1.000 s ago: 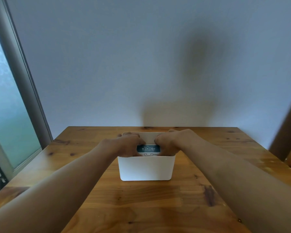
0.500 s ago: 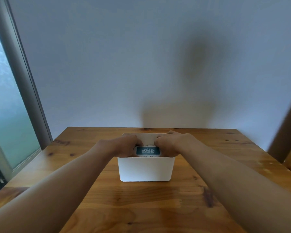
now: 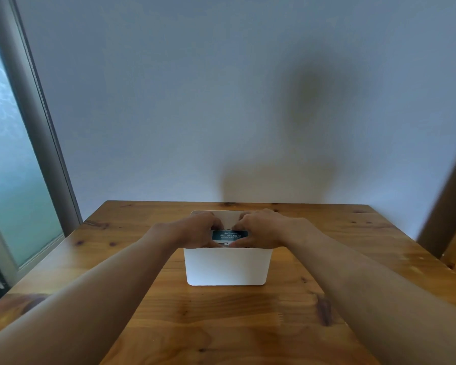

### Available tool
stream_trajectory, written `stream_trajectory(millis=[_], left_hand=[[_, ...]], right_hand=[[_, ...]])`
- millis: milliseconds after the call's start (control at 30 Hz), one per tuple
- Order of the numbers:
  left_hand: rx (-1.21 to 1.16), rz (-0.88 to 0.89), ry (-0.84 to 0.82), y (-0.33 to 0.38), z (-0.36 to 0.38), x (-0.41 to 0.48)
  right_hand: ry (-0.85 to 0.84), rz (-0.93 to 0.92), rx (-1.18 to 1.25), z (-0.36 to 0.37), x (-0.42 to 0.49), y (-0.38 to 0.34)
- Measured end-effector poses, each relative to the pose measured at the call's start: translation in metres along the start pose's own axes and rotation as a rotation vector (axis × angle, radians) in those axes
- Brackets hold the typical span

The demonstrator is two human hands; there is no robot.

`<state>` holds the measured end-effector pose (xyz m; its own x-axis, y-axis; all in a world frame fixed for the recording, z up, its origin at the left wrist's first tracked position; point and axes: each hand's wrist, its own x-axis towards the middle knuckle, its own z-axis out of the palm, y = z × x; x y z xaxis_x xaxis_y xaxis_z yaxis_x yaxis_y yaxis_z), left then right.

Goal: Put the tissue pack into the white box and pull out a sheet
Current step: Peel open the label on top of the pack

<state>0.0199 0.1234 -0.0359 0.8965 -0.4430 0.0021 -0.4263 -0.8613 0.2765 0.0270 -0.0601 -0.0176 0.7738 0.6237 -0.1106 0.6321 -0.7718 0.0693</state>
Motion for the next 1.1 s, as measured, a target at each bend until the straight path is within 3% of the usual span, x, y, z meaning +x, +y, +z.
stream_trajectory(millis=[367,567,700,833,1100], left_hand=[[-0.139,0.03,0.009,-0.003,0.0,-0.001],[-0.311,-0.031,0.076,-0.001,0.0,-0.004],[-0.239,-0.151,0.294,-0.003,0.009,-0.002],[-0.186,-0.109,0.402,-0.005,0.011,-0.002],[0.133,-0.128,0.246,0.01,0.003,-0.005]], right_hand=[[0.031,0.009,0.1,0.0,-0.004,-0.001],[0.256,0.143,0.261,0.005,0.001,-0.004],[0.441,0.254,0.214,0.008,0.01,-0.006],[0.589,0.328,0.149,0.012,0.017,-0.006],[0.639,0.436,0.081,0.014,0.03,-0.011]])
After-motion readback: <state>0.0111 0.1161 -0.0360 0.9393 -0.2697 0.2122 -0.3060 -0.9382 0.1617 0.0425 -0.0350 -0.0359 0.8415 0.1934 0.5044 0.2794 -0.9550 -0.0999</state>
